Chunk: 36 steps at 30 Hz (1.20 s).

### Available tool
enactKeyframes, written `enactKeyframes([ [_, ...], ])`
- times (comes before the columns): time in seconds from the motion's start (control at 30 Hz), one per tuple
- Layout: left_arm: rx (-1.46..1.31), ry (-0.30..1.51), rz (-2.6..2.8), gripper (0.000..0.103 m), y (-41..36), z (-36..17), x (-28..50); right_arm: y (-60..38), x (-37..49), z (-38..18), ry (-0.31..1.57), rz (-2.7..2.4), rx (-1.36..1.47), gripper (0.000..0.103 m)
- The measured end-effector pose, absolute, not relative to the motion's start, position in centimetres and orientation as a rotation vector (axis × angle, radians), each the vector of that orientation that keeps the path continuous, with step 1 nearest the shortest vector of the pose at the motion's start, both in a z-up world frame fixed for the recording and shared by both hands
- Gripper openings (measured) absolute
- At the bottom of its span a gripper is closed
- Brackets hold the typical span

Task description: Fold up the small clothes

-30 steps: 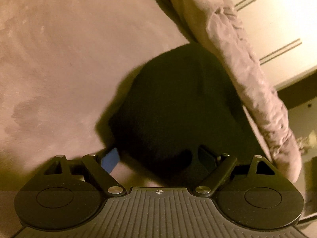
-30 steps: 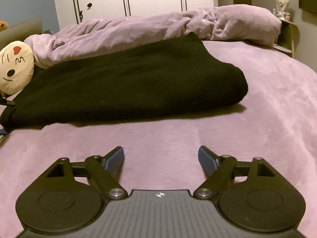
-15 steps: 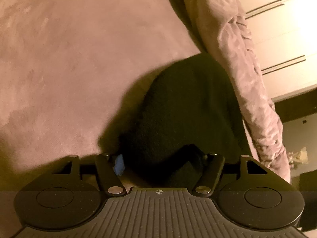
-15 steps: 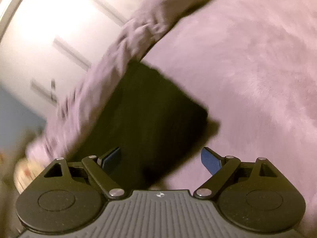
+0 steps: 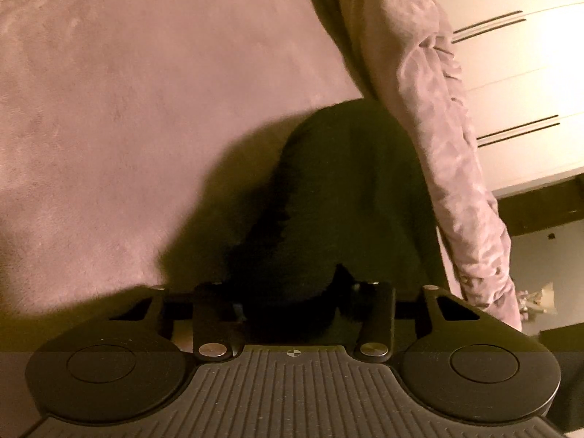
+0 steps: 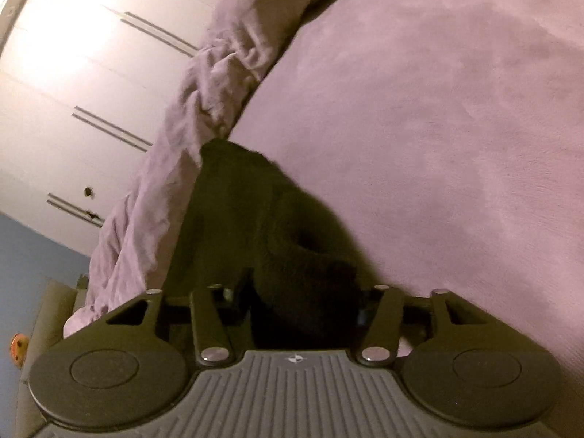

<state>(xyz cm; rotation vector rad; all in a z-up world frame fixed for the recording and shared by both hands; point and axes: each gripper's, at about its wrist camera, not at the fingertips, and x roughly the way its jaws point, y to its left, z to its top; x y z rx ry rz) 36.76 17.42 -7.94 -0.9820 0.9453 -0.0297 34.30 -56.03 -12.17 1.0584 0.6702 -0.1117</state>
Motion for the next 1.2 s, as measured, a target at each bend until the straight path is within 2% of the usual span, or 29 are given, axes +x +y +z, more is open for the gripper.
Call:
enactKeyframes([
  [0.03,-0.982,0.946,-0.032,0.044,17.5,-8.0,36.8,-55.9,34.4,-12.1,0.678,-0.102,1.049,0.062],
  [0.1,-0.987,0.957,-0.03,0.042,17.5,-8.1,36.9,-55.5,35.1,-11.9,0.703,-0.085,1.005,0.061],
  [0.17,-0.993,0.961,-0.027,0.038,17.6,-8.0,36.9,-55.2,35.5,-11.5,0.733,-0.094,0.942,0.044],
  [0.3,-1.0,0.935,-0.053,0.029,17.5,-6.8,36.3,-54.8,35.3,-9.6,0.713,-0.113,0.789,0.031],
  [0.33,-0.995,0.923,-0.066,0.028,17.5,-6.4,36.1,-54.7,34.9,-8.8,0.696,-0.126,0.743,0.023],
  [0.4,-0.982,0.903,-0.094,0.027,17.3,-5.4,35.5,-54.8,34.4,-7.6,0.66,-0.158,0.676,0.019],
  [0.53,-0.956,0.891,-0.105,0.028,17.2,-5.1,35.0,-54.2,35.1,-6.5,0.705,-0.156,0.55,0.023],
  [0.63,-0.905,0.935,-0.039,0.036,17.1,-6.0,35.3,-52.7,33.7,-5.8,0.692,-0.154,0.425,0.034],
  [0.7,-0.908,0.964,-0.015,0.052,17.2,-6.9,35.3,-51.9,31.8,-5.7,0.677,-0.149,0.389,0.038],
  [0.8,-0.922,0.97,-0.007,0.057,17.2,-7.6,35.5,-50.6,28.7,-6.6,0.684,-0.142,0.346,0.048],
  [0.9,-0.934,0.968,-0.018,0.063,17.2,-7.8,36.2,-49.7,26.2,-8.0,0.743,-0.112,0.372,0.049],
  [1.03,-0.971,0.97,-0.004,0.062,17.4,-8.1,36.7,-48.5,23.7,-8.8,0.748,-0.101,0.363,0.055],
  [1.1,-0.944,0.967,0.005,0.047,17.2,-7.8,36.9,-48.4,23.5,-8.6,0.754,-0.094,0.388,0.058],
  [1.2,-0.906,0.963,0.007,0.039,16.8,-7.2,36.9,-48.4,23.7,-8.4,0.762,-0.094,0.397,0.059],
])
